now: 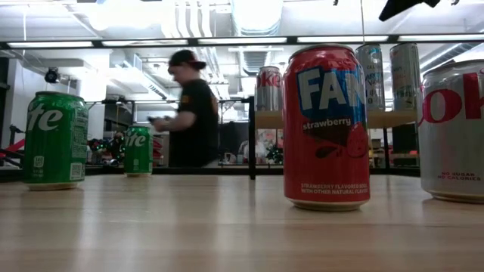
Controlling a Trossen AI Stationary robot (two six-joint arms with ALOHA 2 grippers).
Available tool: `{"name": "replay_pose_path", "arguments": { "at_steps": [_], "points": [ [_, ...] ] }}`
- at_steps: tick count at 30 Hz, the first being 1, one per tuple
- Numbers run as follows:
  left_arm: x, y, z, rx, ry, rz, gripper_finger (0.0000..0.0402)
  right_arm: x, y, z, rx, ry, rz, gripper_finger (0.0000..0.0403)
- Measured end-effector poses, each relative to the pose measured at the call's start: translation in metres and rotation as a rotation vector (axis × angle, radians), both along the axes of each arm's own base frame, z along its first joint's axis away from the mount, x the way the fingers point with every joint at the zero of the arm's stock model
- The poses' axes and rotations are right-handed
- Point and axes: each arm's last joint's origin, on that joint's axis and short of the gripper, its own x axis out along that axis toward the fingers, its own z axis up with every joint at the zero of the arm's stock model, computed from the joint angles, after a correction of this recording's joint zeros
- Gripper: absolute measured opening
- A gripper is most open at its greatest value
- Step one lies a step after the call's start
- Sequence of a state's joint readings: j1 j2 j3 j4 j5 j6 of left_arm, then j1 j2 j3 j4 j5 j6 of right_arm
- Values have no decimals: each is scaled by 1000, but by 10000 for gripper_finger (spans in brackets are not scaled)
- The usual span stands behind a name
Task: Place canned beverage on shelf
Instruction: Put the white soda can on the shelf aligned to the right of the other silver soda cans
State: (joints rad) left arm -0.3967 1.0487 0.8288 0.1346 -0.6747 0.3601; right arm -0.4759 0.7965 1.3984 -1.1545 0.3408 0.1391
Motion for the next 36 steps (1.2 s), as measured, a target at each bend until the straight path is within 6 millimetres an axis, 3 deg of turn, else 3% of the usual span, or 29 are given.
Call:
{"name": "replay_pose_path", "arguments": {
  "at_steps": [6, 13, 19, 27, 31, 36],
  "points": [
    [-27, 9, -2, -165, 58, -27, 291, 7, -4, -18, 9, 76, 19, 9],
    [-25, 8, -13, -165, 19, -68, 291, 32, -17, -42, 62, 205, 6, 9],
    [-24, 9, -15, -160, 20, -62, 291, 40, -26, -47, 123, 194, -238, 9],
    [-24, 9, -11, -118, -7, -68, 291, 40, -27, -36, 84, 185, -275, 9],
    [-24, 9, -10, -118, -20, -65, 291, 32, -23, -21, 90, 134, -293, 9],
    [-22, 9, -7, -134, -54, -63, 291, 20, -16, -17, 140, 182, -308, 9]
  ]
}}
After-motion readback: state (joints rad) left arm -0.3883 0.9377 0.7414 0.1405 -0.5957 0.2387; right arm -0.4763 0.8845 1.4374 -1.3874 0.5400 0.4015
